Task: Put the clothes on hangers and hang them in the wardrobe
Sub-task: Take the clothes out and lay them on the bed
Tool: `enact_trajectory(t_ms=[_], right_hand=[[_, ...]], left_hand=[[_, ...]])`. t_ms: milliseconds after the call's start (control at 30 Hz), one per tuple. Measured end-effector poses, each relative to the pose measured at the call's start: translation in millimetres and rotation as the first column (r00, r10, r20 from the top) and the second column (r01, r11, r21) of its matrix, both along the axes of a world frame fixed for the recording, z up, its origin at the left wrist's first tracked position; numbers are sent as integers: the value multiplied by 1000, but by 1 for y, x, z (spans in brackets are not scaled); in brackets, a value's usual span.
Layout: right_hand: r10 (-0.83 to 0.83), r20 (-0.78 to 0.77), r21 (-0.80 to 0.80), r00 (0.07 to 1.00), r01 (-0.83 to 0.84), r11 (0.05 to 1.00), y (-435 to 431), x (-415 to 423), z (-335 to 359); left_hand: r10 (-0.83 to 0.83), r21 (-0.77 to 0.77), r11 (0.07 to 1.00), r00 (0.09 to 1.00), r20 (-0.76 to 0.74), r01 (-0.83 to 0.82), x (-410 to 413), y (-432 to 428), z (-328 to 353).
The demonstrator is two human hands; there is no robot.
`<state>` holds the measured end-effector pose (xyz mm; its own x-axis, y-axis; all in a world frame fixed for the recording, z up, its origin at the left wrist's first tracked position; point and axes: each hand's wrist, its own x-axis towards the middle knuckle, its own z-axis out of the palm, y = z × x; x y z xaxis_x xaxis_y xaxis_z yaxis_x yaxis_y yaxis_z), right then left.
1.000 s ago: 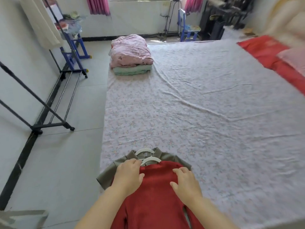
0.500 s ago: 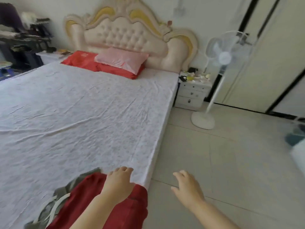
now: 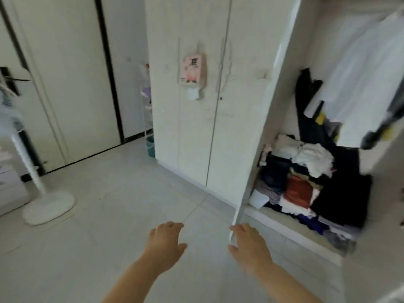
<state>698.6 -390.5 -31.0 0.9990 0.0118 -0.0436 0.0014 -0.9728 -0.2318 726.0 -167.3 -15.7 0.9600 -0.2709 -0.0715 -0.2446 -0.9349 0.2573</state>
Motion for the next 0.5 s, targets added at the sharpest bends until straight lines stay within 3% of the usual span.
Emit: enact_trajectory(t_ms=[233, 500], right_hand=[[-292, 38, -80, 956, 294, 952, -210, 13, 31], [-406, 238, -94, 882, 437, 895, -346, 66, 95]], left_hand=[[-340, -34, 937, 930, 138, 348, 74, -229, 36], [-499, -77, 843, 827, 259, 533, 158, -393, 91]])
